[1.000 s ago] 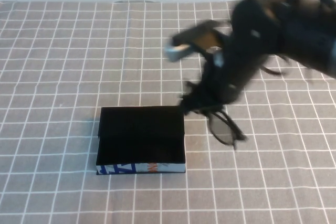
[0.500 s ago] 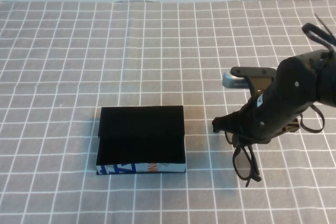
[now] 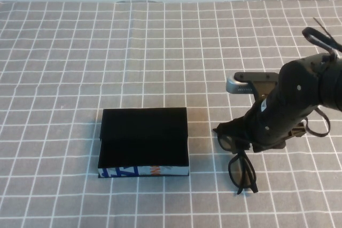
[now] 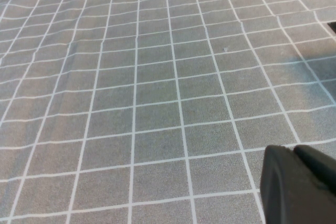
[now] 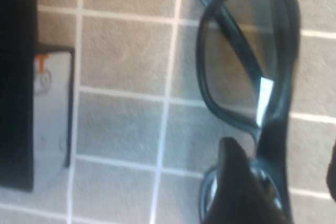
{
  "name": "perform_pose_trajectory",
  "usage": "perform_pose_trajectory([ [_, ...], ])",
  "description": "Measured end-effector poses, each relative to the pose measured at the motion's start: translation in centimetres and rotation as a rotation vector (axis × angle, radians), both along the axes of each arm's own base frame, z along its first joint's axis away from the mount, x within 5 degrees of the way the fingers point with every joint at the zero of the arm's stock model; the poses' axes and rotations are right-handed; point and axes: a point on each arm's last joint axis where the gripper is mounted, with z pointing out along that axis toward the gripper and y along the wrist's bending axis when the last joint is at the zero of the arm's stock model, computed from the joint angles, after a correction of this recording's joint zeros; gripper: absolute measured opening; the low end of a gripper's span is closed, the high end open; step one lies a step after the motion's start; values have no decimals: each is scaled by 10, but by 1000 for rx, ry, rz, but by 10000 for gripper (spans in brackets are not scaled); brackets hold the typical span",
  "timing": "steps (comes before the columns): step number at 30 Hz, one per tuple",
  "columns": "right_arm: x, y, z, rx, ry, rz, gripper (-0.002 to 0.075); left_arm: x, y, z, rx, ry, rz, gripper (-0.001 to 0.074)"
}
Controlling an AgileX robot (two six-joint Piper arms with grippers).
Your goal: Take glasses out of glasses case
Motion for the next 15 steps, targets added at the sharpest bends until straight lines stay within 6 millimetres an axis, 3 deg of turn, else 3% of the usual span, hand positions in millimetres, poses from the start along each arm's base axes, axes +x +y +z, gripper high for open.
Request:
perform_pose_trajectory([
  [4,-10,-7,21,-20,-18,22,267,0,0,0,0,0,0,-4],
  [10,-44,-29,78,-38,-64,70,27,0,0,0,0,0,0,-4],
  [15,-78,-44,106,10,-114,132,-11,0,0,0,0,0,0,-4],
])
